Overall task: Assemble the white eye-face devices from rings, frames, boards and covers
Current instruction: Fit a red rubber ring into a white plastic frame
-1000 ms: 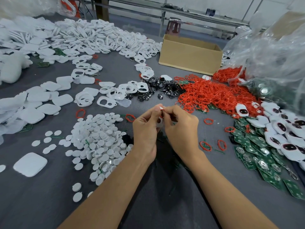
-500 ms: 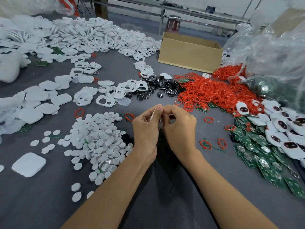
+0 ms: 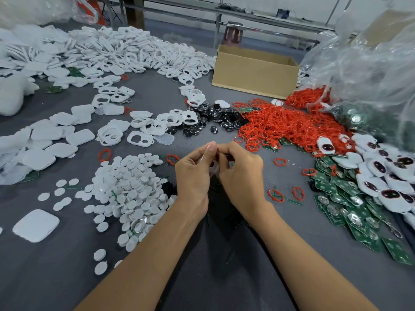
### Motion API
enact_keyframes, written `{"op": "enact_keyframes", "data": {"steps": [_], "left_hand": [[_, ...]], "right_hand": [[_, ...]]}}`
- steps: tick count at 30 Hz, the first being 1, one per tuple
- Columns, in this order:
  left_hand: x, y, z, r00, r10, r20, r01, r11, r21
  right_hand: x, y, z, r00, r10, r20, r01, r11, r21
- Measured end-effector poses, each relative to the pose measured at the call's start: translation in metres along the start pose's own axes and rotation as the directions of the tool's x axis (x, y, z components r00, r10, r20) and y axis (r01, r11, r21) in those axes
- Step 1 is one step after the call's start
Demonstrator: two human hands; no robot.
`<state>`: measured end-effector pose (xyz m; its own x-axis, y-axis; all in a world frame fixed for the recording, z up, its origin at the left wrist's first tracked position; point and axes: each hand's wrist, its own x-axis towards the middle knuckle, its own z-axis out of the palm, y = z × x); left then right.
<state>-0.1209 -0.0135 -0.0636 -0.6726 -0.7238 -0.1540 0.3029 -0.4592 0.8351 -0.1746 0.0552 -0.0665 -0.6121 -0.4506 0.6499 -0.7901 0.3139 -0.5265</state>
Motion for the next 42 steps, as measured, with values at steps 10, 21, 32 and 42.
{"op": "enact_keyframes", "data": {"steps": [10,21,32,42], "left_hand": [[0.003,-0.002,0.0,0.999,0.031,-0.019,-0.03,0.999,0.027],[0.002,-0.001,-0.002,0.989,0.098,0.112,-0.118,0.974,0.191],[0.002,-0.001,-0.003,0.995,0.076,0.06,-0.085,0.983,0.161],[0.006,0.002,0.0,0.968,-0.163,0.193,0.192,0.97,-0.146]], "right_hand": [[0.003,-0.003,-0.003,0.999,-0.003,-0.053,0.007,0.998,0.069],[0.02,0.001,-0.02,0.888,0.33,0.321,-0.429,0.845,0.32],[0.02,-0.002,-0.023,0.817,0.321,0.479,-0.55,0.684,0.479],[0.018,0.004,-0.023,0.996,0.048,0.081,-0.035,0.987,-0.158]]}}
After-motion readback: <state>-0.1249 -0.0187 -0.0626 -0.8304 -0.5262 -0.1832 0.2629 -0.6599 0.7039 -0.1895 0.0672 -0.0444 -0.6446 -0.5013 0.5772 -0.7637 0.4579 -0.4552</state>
